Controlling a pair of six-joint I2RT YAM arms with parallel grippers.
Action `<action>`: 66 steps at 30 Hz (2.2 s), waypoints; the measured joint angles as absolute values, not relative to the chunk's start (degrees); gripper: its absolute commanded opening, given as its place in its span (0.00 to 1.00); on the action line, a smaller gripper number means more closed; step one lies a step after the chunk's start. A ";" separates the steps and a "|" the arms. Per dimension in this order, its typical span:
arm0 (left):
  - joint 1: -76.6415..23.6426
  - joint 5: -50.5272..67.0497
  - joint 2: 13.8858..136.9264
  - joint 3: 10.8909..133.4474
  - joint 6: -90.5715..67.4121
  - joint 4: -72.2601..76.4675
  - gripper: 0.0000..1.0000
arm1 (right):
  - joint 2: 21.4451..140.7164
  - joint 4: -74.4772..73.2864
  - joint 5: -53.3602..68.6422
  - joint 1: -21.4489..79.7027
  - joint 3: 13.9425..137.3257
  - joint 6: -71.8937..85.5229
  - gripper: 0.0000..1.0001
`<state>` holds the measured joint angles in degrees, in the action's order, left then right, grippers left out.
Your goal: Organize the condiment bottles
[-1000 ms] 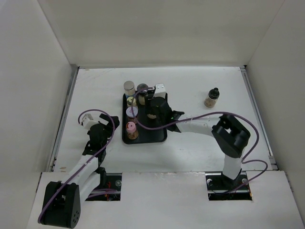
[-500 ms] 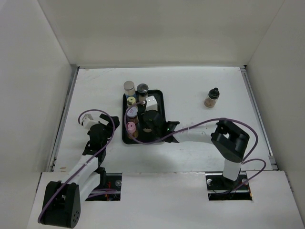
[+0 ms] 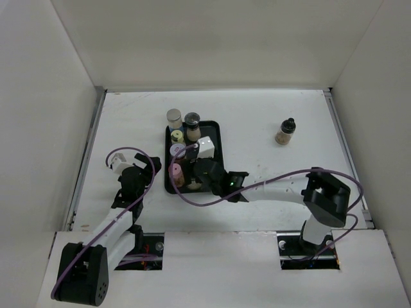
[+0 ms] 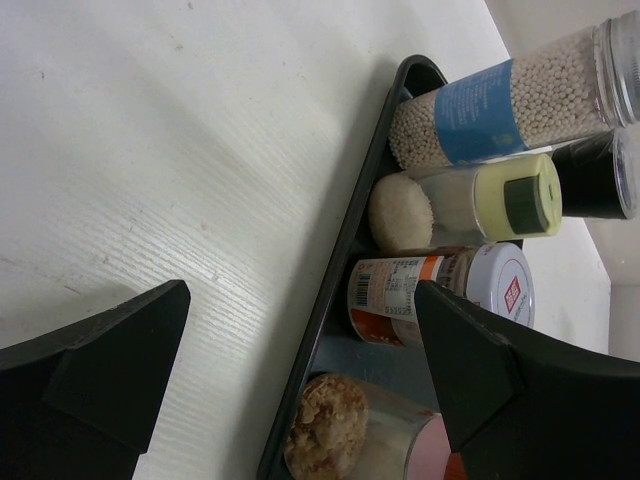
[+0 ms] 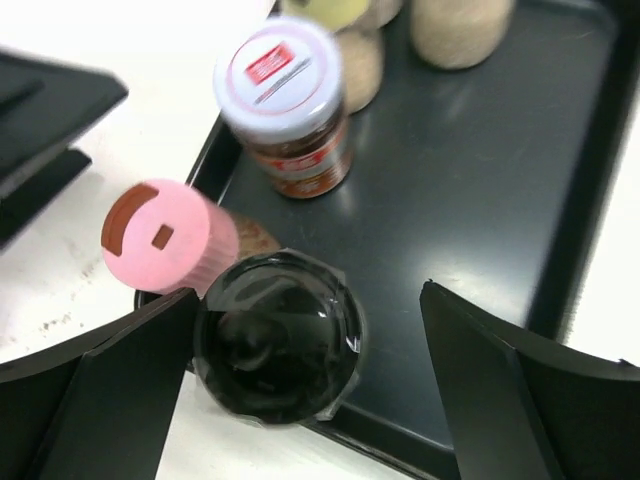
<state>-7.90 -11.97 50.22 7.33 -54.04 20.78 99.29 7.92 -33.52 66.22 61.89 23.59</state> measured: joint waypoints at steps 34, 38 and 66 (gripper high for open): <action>-8.05 -11.86 51.68 7.33 -54.06 20.84 1.00 | 88.84 9.32 -36.95 13.52 51.22 21.37 0.89; -8.05 -11.86 51.83 7.33 -54.06 20.84 1.00 | 91.79 9.65 -33.17 11.86 52.84 21.39 0.83; -8.43 -11.97 53.34 7.33 -54.04 21.65 1.00 | 83.50 12.40 -27.99 21.58 49.71 22.24 0.50</action>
<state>-8.43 -11.97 53.34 7.33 -54.04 21.65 83.50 12.40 -27.99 21.58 49.71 22.24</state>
